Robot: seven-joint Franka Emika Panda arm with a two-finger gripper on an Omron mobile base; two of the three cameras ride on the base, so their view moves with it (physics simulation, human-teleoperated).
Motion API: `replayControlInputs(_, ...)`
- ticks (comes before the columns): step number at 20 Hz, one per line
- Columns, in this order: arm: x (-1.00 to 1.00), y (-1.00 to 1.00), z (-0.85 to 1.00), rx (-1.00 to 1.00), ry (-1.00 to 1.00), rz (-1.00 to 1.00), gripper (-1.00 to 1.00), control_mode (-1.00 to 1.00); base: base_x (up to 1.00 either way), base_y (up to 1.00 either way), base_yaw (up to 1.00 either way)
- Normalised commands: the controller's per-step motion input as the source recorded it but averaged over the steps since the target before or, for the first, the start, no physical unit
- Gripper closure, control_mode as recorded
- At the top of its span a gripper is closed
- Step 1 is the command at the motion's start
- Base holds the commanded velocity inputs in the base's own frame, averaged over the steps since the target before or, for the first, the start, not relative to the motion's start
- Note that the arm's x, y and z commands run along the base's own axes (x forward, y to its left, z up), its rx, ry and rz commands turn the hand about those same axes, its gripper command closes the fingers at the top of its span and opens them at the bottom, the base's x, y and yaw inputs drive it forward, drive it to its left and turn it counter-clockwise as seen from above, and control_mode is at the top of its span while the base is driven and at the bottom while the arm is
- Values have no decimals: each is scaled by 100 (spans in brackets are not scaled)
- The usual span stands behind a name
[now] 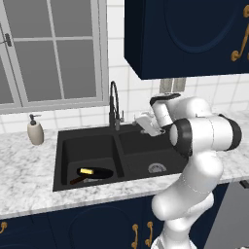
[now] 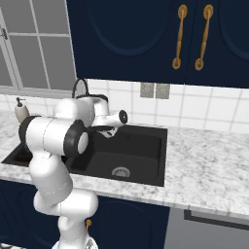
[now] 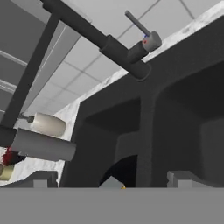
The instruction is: Pick the pan and sponge and place them into the sink. Then turn on the water.
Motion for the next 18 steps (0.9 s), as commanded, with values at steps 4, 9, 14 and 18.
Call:
replayControlInputs(4,55,0,-20,7,0,0,-100,-100,0,0,0)
replayControlInputs(9,48,0,-15,4,0,-1,-100,-100,0,0,0)
replayControlInputs(14,56,12,-17,0,0,-3,-100,-100,0,0,0)
replayControlInputs(18,48,21,-17,0,0,-2,-100,-100,0,0,0)
